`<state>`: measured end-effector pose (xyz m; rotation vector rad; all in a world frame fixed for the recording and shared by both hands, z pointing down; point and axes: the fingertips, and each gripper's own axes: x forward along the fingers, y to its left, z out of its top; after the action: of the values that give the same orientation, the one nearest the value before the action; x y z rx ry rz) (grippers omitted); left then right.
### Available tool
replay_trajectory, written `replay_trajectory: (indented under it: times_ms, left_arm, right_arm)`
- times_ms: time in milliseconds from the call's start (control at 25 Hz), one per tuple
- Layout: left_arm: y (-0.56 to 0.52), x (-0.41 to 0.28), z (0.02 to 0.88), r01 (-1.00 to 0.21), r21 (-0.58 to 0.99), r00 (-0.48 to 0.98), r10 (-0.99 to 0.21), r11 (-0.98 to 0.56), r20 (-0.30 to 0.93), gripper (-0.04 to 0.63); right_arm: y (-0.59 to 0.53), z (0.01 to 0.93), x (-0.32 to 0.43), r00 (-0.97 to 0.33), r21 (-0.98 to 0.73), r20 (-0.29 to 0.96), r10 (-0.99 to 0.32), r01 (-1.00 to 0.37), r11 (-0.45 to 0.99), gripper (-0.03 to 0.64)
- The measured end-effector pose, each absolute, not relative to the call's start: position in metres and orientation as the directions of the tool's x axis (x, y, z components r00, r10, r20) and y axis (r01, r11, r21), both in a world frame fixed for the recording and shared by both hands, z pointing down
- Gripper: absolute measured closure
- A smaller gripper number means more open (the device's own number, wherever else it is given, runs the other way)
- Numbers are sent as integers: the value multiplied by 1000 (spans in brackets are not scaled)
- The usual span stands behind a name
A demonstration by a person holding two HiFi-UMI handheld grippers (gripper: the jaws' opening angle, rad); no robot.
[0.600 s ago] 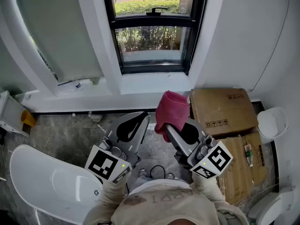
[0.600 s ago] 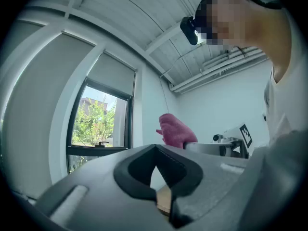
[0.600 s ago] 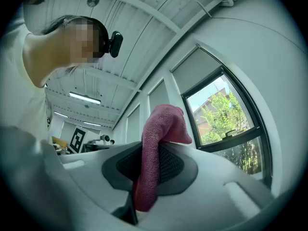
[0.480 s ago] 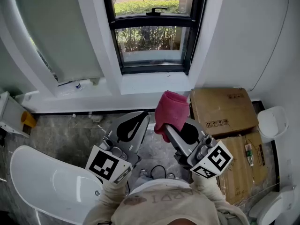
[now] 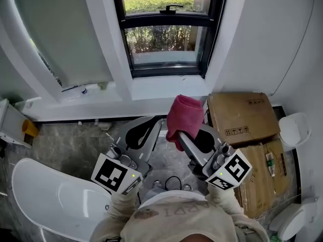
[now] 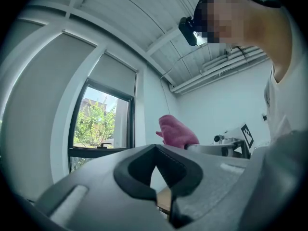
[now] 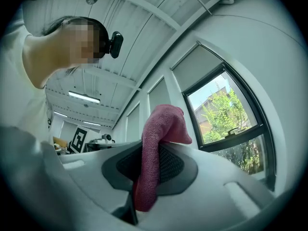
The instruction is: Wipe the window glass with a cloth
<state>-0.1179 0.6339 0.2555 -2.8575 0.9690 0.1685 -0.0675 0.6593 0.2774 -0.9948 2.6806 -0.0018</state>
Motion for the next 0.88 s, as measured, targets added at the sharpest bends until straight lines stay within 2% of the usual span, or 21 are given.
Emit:
replay_trajectory:
  times_ms: [200,360,600,880]
  left_arm:
    - [617,-152,257,-600,-89,796,-584,-795,-155,595]
    - [599,-172,264,-581,-90,811,-567,-809,-141,595]
    - [570,-172,266,-559,-70,825,-544,-826,-153,594]
    - [510,-154,262,-569,-67,815,-552,-819,-174,594]
  right_arm:
    - [642,275,-96,-707,-116,-281,-649,-646,754,538]
    - [626,279,-117,-682,-105,-251,-687,-686,720,540]
    - [595,281,-115,-655,-124,-227,-721,-715,688,540]
    - [530,284,-98,-678,-125,-254,-690,-685,718,540]
